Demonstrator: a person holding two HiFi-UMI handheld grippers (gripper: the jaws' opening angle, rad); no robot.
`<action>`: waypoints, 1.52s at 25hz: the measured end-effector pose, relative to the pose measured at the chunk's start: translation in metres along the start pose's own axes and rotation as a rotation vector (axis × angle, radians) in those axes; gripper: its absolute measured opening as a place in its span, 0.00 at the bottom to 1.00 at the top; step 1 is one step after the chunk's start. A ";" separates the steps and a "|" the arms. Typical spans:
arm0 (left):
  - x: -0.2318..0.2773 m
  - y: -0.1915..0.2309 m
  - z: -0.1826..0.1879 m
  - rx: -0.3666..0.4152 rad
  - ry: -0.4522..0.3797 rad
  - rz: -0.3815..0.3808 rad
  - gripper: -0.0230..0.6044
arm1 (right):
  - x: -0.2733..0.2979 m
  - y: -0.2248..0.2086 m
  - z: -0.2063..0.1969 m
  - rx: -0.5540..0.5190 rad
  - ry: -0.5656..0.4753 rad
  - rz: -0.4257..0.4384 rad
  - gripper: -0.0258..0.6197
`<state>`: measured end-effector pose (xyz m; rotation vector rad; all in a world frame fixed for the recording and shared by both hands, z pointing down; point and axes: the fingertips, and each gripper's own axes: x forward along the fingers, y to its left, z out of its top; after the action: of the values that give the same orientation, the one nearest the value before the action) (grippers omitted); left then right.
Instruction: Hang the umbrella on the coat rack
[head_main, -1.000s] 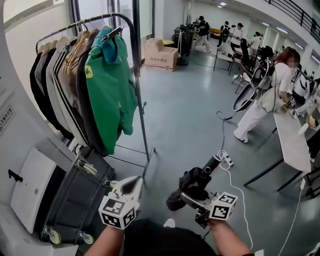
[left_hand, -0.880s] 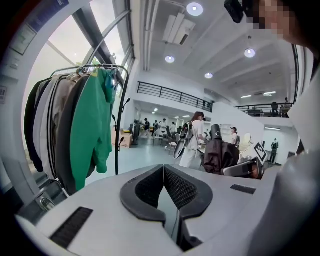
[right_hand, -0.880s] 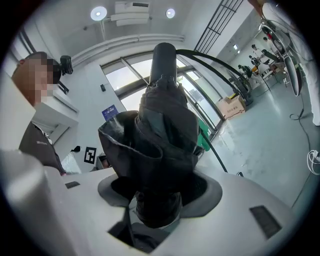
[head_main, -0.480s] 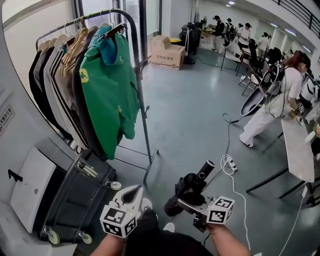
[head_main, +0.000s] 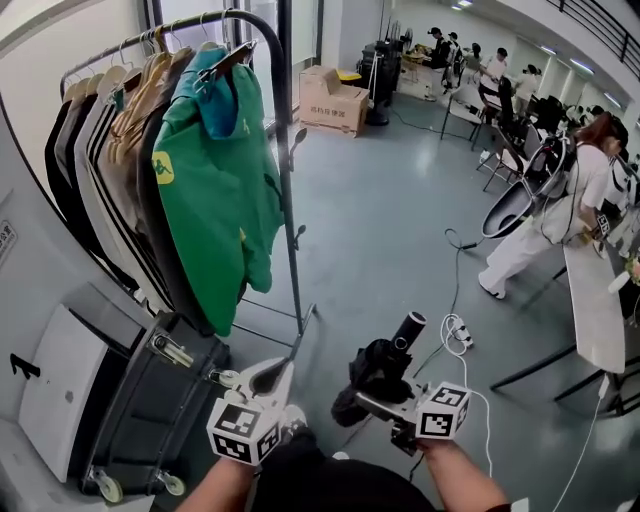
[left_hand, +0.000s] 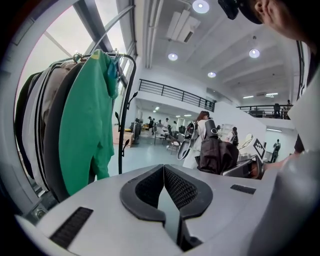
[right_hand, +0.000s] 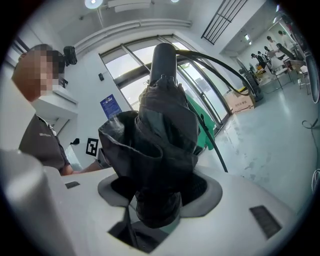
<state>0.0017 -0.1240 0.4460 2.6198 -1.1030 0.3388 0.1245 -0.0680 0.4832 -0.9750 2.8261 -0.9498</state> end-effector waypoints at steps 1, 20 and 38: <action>0.004 0.007 0.003 0.002 -0.001 0.002 0.06 | 0.006 -0.004 0.006 -0.005 0.002 -0.001 0.38; 0.064 0.113 0.061 0.038 -0.033 -0.095 0.06 | 0.128 -0.064 0.085 -0.028 0.029 -0.044 0.38; 0.079 0.141 0.069 0.042 -0.026 -0.148 0.06 | 0.174 -0.076 0.136 -0.105 0.013 -0.058 0.38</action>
<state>-0.0386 -0.2942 0.4294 2.7303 -0.9118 0.3001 0.0524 -0.2867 0.4458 -1.0702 2.9002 -0.8228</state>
